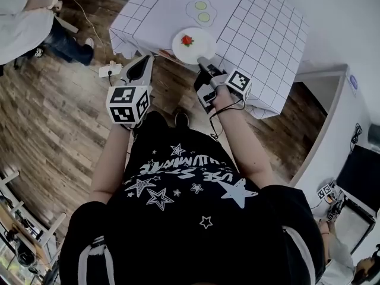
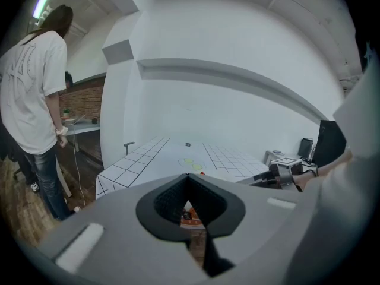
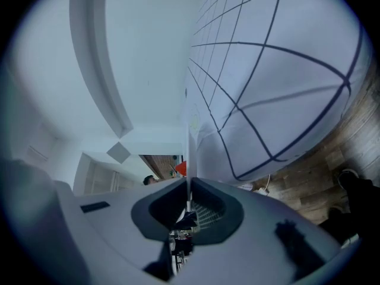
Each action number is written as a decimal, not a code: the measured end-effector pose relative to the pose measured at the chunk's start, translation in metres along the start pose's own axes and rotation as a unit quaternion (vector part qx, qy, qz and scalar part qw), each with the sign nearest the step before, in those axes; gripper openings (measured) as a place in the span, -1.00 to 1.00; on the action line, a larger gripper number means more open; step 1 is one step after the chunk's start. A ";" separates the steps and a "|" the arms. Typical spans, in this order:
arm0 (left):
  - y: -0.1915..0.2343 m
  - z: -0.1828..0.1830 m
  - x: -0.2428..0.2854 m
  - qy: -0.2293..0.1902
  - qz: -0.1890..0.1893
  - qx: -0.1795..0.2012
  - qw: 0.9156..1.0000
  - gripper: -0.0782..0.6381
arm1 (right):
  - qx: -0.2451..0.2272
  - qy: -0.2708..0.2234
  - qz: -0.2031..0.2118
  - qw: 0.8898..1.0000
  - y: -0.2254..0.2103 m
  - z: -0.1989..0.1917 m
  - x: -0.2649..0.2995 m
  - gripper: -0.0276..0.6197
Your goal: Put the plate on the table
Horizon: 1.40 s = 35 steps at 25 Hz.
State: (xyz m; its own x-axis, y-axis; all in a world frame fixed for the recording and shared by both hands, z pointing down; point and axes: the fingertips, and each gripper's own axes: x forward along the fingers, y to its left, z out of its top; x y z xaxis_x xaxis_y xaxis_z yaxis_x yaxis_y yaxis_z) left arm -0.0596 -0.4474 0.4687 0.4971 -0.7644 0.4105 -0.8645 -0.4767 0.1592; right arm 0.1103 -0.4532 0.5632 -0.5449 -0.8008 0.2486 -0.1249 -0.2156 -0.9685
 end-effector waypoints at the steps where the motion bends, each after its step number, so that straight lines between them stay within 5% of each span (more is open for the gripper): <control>1: 0.002 0.001 0.002 -0.002 0.000 -0.002 1.000 -0.76 | 0.000 -0.002 -0.004 1.000 -0.002 0.001 0.000 -0.83; 20: 0.021 0.004 0.045 0.037 -0.103 0.015 0.994 -0.76 | 0.043 -0.079 -0.037 0.995 -0.021 -0.010 0.018 -0.84; 35: 0.019 0.008 0.053 0.043 -0.135 0.029 0.990 -0.76 | 0.062 -0.096 -0.057 0.992 -0.036 -0.014 0.021 -0.84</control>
State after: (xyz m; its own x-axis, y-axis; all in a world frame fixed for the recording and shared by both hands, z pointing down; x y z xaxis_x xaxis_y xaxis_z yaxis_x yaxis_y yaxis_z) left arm -0.0489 -0.5007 0.4864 0.6987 -0.5674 0.4358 -0.6944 -0.6845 0.2220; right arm 0.0920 -0.4546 0.6035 -0.3645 -0.8562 0.3661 -0.0678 -0.3677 -0.9275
